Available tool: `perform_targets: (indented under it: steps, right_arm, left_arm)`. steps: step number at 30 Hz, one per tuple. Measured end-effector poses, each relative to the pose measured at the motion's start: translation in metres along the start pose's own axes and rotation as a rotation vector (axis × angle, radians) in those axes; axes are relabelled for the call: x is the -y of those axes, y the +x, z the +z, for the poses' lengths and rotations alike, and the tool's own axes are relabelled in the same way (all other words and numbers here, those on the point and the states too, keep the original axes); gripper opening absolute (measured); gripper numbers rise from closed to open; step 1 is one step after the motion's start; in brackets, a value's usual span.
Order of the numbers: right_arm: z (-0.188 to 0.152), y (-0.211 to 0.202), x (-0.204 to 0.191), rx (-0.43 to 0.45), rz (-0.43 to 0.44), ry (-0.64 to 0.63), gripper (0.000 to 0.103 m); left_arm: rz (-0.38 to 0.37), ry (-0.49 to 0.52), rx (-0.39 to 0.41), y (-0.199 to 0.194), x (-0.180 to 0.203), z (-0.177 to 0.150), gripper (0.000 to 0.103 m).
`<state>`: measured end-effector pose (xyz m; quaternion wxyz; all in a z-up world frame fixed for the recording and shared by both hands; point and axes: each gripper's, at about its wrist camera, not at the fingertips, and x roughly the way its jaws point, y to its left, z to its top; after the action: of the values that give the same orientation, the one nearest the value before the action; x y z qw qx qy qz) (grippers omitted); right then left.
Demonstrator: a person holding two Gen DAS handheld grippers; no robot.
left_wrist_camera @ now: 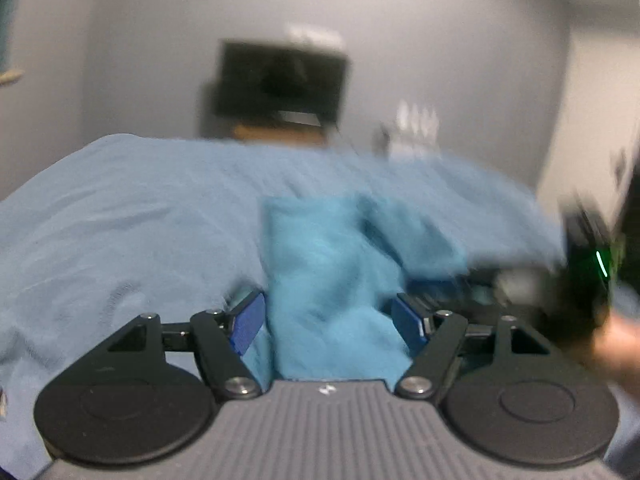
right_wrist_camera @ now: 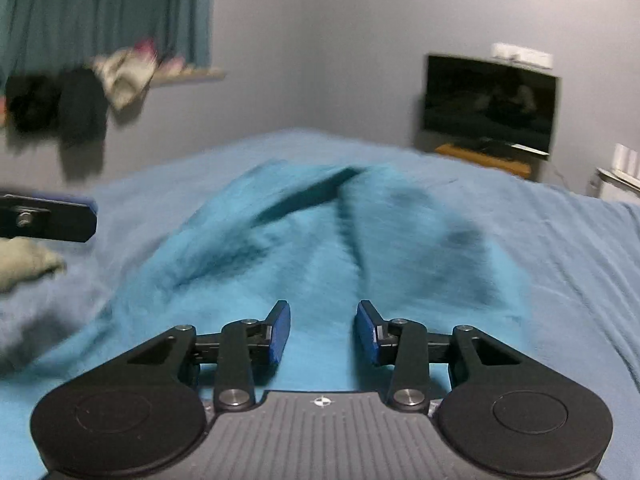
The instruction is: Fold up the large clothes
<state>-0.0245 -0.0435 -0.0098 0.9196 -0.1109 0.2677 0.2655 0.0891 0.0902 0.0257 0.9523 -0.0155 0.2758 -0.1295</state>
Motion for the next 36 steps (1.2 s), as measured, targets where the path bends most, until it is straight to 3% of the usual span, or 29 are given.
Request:
perform_targets:
  steps: [4, 7, 11, 13, 18, 22, 25, 29, 32, 36]
  right_arm:
    - [0.004, 0.063, -0.013, -0.092, 0.042, -0.017, 0.044]
    - [0.005, 0.091, -0.005, -0.149, 0.089, 0.065, 0.042]
    - [0.008, 0.129, 0.005, -0.187, 0.069, 0.134, 0.024]
    - [0.014, 0.145, 0.011, -0.191, 0.077, 0.161, 0.022]
    - [0.024, 0.098, 0.022, -0.043, 0.138, 0.174, 0.036]
    - [0.024, 0.07, 0.034, 0.1, 0.034, 0.135, 0.037]
    - [0.025, 0.08, 0.052, 0.057, -0.118, 0.172, 0.035]
    - [0.017, 0.103, 0.068, -0.024, -0.164, 0.198, 0.039]
    - [0.019, 0.082, 0.06, -0.019, -0.182, 0.177, 0.042]
    - [-0.006, 0.014, 0.052, 0.022, -0.166, 0.183, 0.047]
  left_arm:
    - [0.004, 0.131, -0.207, 0.042, 0.016, -0.024, 0.07]
    - [0.025, 0.144, -0.239, 0.055, 0.013, -0.029, 0.069]
    - [0.04, 0.113, -0.277, 0.066, 0.004, -0.034, 0.07]
    - [0.027, 0.085, -0.288, 0.067, -0.002, -0.037, 0.071]
    - [0.015, 0.056, -0.3, 0.069, -0.011, -0.04, 0.073]
    - [0.014, 0.054, -0.302, 0.071, -0.012, -0.038, 0.073]
    - [0.013, 0.052, -0.299, 0.072, -0.013, -0.039, 0.073]
    - [0.009, 0.042, -0.295, 0.076, -0.017, -0.04, 0.075]
    - [0.013, 0.039, -0.28, 0.075, -0.02, -0.042, 0.076]
    - [0.035, 0.032, -0.266, 0.065, -0.02, -0.045, 0.076]
